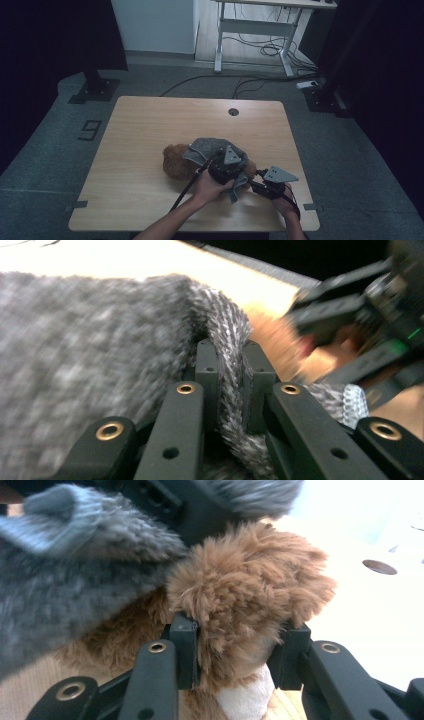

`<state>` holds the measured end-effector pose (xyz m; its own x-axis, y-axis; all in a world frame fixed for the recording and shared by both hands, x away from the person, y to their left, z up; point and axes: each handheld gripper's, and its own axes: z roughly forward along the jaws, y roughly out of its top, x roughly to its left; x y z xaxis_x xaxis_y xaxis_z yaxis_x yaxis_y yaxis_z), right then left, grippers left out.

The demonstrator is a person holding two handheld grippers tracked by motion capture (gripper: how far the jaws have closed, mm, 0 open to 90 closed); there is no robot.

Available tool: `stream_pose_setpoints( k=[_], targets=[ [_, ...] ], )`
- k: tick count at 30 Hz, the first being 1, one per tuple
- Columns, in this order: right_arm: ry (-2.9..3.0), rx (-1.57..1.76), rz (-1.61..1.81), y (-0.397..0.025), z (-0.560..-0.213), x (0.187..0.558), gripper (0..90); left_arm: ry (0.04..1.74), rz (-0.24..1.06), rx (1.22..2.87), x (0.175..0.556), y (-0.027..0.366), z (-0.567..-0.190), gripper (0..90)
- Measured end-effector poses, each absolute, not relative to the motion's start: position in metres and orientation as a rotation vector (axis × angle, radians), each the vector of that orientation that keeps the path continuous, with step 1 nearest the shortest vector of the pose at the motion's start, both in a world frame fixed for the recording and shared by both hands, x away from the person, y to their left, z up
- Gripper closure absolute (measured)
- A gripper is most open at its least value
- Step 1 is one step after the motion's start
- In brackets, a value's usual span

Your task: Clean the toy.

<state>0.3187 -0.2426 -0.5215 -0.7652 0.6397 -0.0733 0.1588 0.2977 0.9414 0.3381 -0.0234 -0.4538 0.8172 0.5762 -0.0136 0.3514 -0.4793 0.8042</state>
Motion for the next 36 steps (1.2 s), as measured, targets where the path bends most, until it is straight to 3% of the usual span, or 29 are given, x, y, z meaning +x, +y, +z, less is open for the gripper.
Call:
stream_pose_setpoints(
  k=[12, 18, 25, 28, 32, 36],
  targets=[
    [2.131, 0.724, 1.492, -0.245, -0.523, 0.318, 62.1, 0.752, 0.495, 2.082, 0.333, 0.051, -0.444, 80.9],
    [2.133, 0.711, 1.519, -0.244, -0.523, 0.318, 62.1, 0.867, 0.383, 1.986, 0.346, 0.101, -0.446, 81.4],
    [2.126, 0.722, 1.506, -0.245, -0.524, 0.318, 62.1, 0.959, 0.474, 1.955, 0.351, 0.14, -0.439, 80.6],
    [2.126, 0.721, 1.509, -0.245, -0.524, 0.318, 62.1, 1.013, 0.387, 1.931, 0.359, 0.156, -0.449, 80.6],
    [2.125, 0.722, 1.505, -0.245, -0.524, 0.319, 62.1, 0.99, 0.376, 1.904, 0.355, 0.15, -0.441, 81.1],
    [2.123, 0.722, 1.502, -0.245, -0.524, 0.319, 62.1, 0.873, 0.365, 1.901, 0.343, 0.118, -0.421, 81.2]
  ],
)
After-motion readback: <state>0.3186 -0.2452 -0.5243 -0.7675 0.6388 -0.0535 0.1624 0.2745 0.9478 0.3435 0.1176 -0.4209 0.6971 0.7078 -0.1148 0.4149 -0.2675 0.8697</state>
